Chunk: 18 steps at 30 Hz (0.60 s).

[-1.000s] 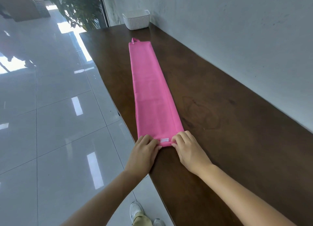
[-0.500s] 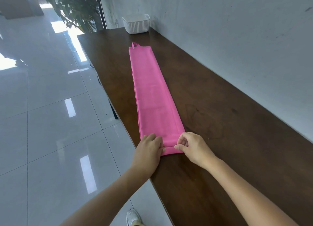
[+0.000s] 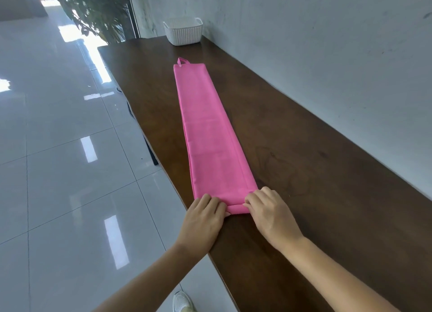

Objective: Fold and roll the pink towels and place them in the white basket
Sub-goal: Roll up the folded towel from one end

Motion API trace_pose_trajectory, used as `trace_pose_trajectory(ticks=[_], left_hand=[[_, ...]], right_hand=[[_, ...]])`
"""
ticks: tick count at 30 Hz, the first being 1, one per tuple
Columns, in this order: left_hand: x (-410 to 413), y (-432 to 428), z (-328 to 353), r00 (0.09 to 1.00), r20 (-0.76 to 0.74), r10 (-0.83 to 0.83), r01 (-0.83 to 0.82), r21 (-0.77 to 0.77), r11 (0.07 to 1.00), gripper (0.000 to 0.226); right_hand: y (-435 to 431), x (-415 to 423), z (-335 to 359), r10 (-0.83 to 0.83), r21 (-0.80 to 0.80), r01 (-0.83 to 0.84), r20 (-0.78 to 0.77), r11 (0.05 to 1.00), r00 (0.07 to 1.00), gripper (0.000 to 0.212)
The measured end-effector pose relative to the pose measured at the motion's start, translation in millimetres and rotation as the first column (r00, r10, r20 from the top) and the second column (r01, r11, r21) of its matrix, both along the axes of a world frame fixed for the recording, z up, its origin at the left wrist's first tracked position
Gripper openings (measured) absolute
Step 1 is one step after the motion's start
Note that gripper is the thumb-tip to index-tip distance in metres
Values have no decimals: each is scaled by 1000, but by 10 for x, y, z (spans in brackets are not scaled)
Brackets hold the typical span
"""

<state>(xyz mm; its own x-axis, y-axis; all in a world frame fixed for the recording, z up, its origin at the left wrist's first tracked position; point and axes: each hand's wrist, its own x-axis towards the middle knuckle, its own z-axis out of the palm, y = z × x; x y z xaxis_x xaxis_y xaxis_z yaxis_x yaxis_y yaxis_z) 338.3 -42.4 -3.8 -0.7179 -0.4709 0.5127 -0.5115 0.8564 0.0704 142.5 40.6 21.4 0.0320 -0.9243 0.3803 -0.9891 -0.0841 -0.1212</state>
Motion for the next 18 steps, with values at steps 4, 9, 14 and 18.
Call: trace_pose_trajectory(ticks=[4, 9, 14, 18], left_hand=[[-43, -110, 70, 997, 6, 80, -80, 126, 989, 44], [-64, -202, 261, 992, 40, 120, -126, 388, 913, 30], [-98, -327, 345, 987, -31, 159, -114, 567, 816, 17], [-80, -418, 313, 996, 17, 89, -88, 433, 897, 17]], right_hand=[[81, -15, -88, 5, -20, -6, -32, 1000, 999, 28], [-18, 8, 5, -77, 74, 71, 83, 995, 994, 24], [-253, 19, 150, -274, 380, 154, 287, 912, 918, 12], [-458, -58, 357, -357, 615, 95, 320, 783, 878, 12]])
